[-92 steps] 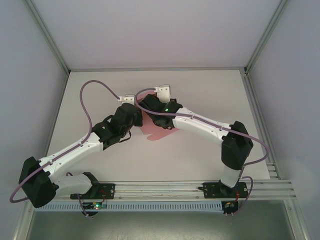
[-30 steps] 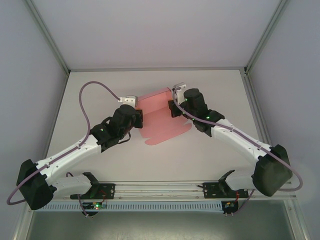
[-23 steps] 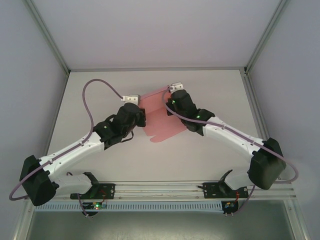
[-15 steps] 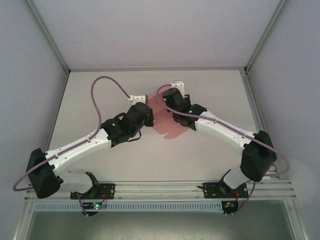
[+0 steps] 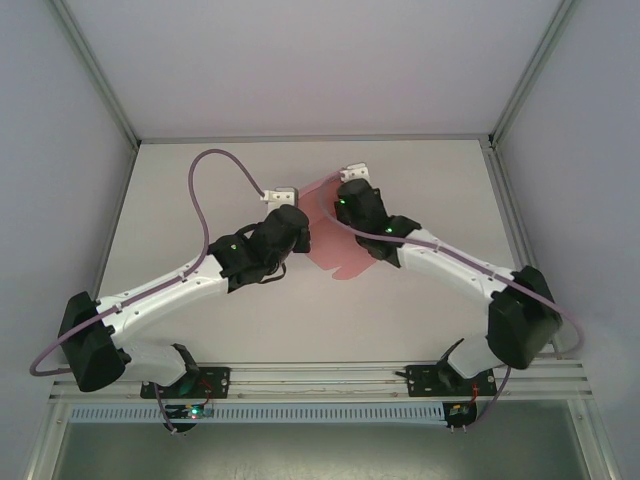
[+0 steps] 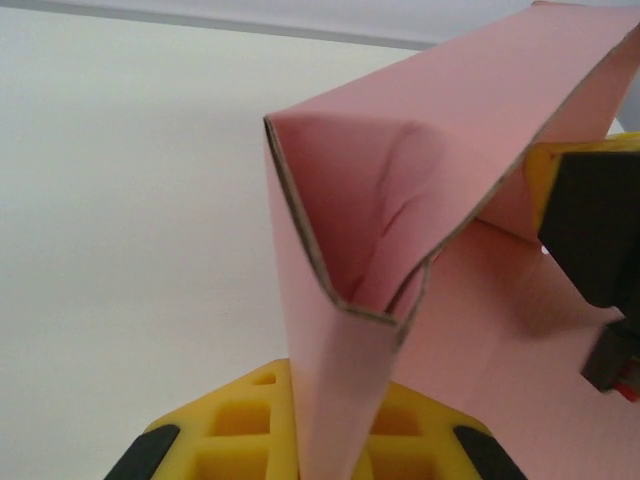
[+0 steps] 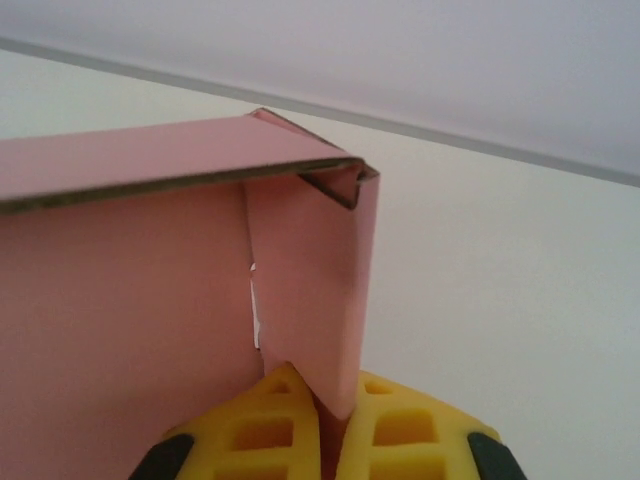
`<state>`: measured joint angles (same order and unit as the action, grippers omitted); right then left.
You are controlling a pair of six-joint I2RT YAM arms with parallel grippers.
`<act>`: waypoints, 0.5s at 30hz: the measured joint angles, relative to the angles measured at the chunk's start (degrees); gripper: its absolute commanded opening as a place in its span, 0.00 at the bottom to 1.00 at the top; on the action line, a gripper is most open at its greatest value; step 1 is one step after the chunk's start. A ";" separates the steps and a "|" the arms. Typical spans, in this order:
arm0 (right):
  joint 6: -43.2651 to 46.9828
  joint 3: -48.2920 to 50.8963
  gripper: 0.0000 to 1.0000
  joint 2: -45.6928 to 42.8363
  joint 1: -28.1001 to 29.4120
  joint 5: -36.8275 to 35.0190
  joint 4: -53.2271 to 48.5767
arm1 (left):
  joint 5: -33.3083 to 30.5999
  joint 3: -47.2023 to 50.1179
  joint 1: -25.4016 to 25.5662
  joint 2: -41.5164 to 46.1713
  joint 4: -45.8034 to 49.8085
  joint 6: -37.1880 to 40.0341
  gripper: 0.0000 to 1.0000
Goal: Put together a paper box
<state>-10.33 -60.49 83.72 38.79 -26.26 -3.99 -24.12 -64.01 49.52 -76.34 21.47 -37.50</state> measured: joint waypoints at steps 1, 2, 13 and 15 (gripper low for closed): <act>0.98 2.51 0.13 -1.81 -1.09 3.63 2.84 | -0.13 0.00 0.00 0.11 0.28 0.09 0.00; 1.81 4.79 0.14 -3.54 -2.29 7.28 5.20 | -0.11 0.02 0.00 0.37 0.46 0.22 0.00; 3.26 12.63 0.25 -14.73 -8.46 28.41 13.73 | 0.31 2.78 0.04 6.69 -0.74 1.99 0.00; 3.23 13.00 0.26 -15.54 -8.79 29.24 13.66 | 0.81 3.02 0.04 6.86 -1.20 2.54 0.00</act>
<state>-7.09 -47.48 68.18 30.00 2.98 9.67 -23.31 -60.99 49.56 -69.47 20.27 -34.96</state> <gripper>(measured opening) 0.254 0.092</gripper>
